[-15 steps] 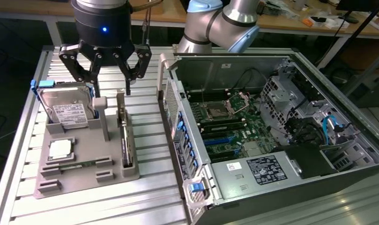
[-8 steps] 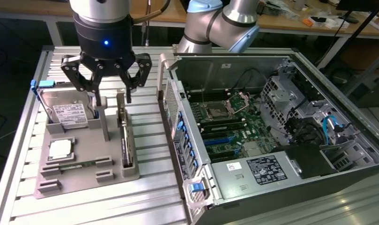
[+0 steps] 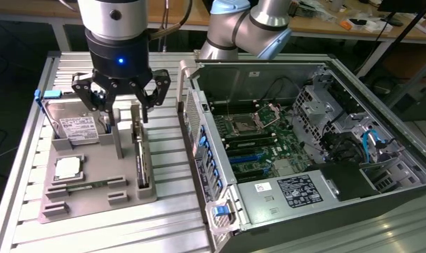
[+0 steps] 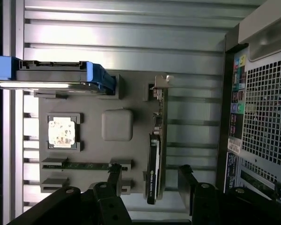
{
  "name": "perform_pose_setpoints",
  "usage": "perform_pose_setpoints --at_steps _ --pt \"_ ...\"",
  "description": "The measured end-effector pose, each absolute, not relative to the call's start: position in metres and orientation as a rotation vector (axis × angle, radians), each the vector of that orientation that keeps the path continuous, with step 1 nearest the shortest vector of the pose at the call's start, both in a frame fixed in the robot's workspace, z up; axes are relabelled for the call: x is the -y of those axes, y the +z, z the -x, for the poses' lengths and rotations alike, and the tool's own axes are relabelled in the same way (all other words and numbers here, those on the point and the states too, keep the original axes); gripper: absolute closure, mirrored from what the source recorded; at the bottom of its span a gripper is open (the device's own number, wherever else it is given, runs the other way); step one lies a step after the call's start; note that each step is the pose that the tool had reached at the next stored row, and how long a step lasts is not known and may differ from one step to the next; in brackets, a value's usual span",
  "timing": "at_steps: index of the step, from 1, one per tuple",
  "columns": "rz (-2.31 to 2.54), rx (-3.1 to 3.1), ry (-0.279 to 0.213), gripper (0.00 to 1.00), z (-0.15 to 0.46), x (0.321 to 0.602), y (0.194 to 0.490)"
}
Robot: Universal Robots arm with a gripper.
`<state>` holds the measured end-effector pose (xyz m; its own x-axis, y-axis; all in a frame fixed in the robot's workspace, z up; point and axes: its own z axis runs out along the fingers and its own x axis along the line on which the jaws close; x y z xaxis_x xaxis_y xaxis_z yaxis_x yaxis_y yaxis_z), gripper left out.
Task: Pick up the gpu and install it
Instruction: 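Pick up the gpu and move the gpu toward the slot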
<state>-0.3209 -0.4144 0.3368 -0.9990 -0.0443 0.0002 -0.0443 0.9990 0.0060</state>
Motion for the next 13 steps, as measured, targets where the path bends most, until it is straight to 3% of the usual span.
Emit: perform_pose_setpoints --at_steps 13 --pt "-0.07 3.141 -0.009 0.4 0.321 0.42 0.311"
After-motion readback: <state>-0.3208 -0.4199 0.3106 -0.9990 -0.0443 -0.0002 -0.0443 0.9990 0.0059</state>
